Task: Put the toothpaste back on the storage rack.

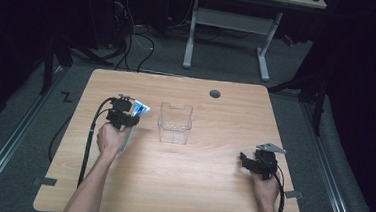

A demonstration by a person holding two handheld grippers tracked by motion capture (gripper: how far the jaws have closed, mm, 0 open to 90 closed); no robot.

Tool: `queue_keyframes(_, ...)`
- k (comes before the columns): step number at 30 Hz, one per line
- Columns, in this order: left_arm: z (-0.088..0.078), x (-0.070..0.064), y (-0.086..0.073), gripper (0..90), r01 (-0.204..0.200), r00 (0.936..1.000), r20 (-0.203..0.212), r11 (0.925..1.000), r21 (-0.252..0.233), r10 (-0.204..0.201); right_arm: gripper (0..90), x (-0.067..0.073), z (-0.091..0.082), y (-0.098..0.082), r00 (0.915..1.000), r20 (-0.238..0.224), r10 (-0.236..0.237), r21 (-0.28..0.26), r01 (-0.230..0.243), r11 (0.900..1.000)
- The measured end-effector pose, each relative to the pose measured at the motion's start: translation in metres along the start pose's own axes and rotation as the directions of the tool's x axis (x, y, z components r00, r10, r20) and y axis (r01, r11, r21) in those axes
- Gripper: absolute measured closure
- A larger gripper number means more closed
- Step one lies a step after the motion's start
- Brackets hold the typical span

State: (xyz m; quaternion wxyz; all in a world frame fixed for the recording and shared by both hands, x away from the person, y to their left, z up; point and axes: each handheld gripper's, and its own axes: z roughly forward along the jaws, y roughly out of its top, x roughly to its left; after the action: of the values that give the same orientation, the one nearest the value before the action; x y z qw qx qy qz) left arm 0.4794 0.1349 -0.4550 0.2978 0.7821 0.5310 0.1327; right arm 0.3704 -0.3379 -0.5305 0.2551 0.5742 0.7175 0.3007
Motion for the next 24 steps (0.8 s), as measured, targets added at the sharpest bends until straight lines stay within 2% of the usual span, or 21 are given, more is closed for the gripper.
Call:
queue_keyframes(20,-0.032,-0.005,0.001,72.6,-0.007,0.9974,0.070,0.9954,-0.096,0.013,31.9,0.000,0.000,0.000,1.0000,0.000,-0.001,0.000,0.001,1.000)
queue_keyframes(24,-0.037,-0.009,0.003,72.6,-0.021,0.9971,0.071,0.9942,-0.106,0.028,31.9,0.000,0.000,0.000,1.0000,0.000,0.000,0.000,0.000,1.000)
